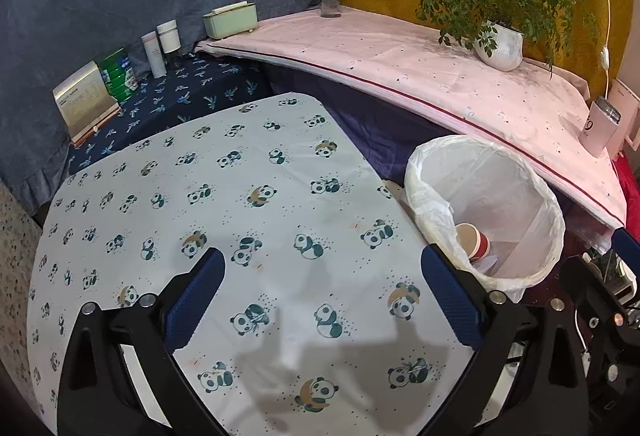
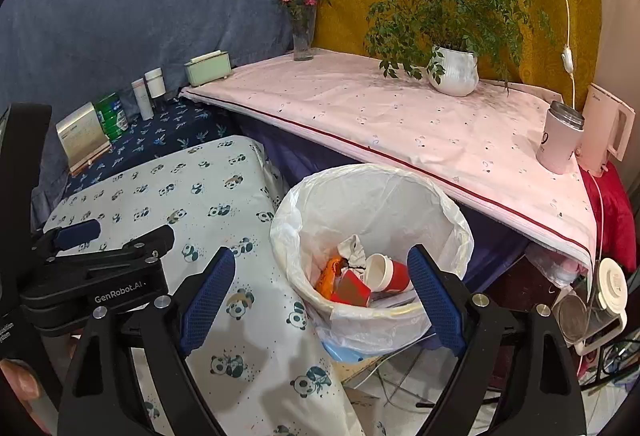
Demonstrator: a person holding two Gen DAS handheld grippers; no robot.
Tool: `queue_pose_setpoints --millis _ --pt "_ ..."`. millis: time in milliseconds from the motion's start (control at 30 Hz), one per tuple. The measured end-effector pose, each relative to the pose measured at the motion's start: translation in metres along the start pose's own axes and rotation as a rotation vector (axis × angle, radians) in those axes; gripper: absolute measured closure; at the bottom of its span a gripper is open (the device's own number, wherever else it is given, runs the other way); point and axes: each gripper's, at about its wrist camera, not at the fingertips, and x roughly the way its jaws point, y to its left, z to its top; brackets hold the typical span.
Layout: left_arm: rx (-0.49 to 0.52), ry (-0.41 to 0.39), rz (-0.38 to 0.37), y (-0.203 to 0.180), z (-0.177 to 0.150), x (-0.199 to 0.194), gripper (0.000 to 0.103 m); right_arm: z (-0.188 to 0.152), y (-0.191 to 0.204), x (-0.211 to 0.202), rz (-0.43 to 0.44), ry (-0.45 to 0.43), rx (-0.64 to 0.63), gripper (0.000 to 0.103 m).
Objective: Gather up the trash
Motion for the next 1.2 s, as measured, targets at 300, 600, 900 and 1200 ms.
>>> queue_pose_setpoints --millis 300,600,900,1200 --pt "-0.001 0.038 0.018 0.006 -0.020 0.001 0.008 -0.014 0.001 -0.002 -0.013 0.037 0.013 0.007" --pt "-0.037 0.047 0.031 0.009 -0.031 -0.003 0.007 -0.026 0.002 -0.004 -0.042 0.049 0.001 0.007" --pt "-0.034 0.052 0.036 0.005 -0.037 -0.004 0.007 -0.030 0.001 -0.004 -0.044 0.060 -0.015 0.007" --pt "-0.023 0.059 0.044 -0.001 -0.038 -0.002 0.007 -0.034 -0.001 0.002 -0.042 0.080 -0.023 0.007"
